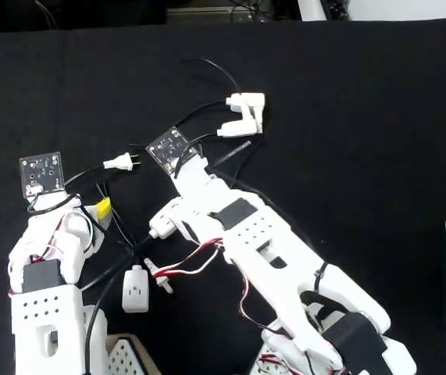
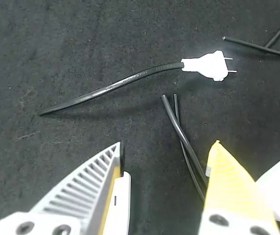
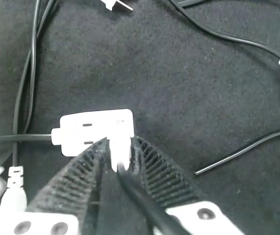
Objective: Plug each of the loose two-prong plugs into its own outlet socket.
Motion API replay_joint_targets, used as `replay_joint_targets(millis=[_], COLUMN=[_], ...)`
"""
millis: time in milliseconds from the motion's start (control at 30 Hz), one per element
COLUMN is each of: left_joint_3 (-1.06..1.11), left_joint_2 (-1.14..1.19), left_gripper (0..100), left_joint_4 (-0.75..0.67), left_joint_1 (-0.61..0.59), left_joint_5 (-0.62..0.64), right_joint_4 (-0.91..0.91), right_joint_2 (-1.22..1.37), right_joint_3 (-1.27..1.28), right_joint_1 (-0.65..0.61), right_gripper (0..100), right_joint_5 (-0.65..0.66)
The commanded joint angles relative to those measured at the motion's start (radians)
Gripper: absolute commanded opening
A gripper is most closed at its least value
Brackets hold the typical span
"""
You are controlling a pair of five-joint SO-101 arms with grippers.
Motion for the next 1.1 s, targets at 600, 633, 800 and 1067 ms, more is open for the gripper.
replay_joint_targets(millis=[600,633,800,1067], left_joint_3=[-0.002,-0.002,-0.002,-0.002], left_joint_2=[-0.014,-0.014,-0.014,-0.014], left_gripper=[28,28,28,28], left_joint_4=[-0.025,-0.025,-0.025,-0.025], left_joint_1=[-0.012,-0.012,-0.012,-0.012], left_joint_5=[0.008,0.008,0.008,0.006], right_joint_4=[0.094,0.114,0.146,0.146], right_joint_2=[0.143,0.143,0.151,0.153], right_joint_3=[-0.18,-0.196,-0.223,-0.225], right_joint_1=[-0.011,-0.011,-0.012,-0.008], right_gripper=[1.1,1.1,1.1,1.1], right_joint_5=[0.005,0.005,0.005,0.005])
